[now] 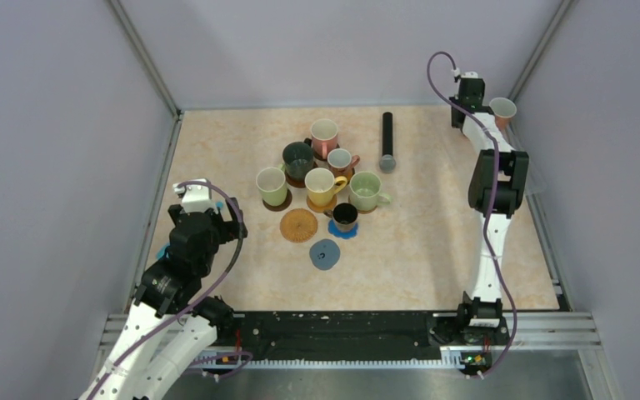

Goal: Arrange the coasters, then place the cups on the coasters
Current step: Pick up the cup from the tray.

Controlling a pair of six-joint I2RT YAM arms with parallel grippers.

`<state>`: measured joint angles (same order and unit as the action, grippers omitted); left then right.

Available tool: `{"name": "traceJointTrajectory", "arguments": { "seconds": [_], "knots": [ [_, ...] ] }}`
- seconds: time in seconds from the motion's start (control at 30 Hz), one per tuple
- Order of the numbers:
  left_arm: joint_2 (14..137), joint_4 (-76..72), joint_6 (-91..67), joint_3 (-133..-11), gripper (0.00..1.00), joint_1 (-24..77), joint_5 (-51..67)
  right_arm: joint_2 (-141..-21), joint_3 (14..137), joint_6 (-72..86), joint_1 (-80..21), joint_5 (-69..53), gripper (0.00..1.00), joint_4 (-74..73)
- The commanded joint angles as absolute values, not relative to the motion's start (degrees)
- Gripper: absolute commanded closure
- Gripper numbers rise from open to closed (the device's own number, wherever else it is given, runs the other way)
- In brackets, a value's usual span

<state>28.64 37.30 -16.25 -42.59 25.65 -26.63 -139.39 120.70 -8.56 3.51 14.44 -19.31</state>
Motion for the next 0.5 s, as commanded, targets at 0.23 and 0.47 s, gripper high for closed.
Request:
{"name": "traceJointTrajectory", "arguments": {
  "seconds": [0.23, 0.47],
  "knots": [
    [28.7, 35.1, -14.7, -43.7, 0.01, 25.6, -27.5, -130.3, 120.0, -7.5, 3.7, 6.2, 1.0, -18.1],
    [29.4, 35.4, -14.7, -43.9, 0.01, 25.6, -27.4, -125.8, 120.2, -2.6, 2.1, 4.7, 1.0, -20.9]
  ]
}}
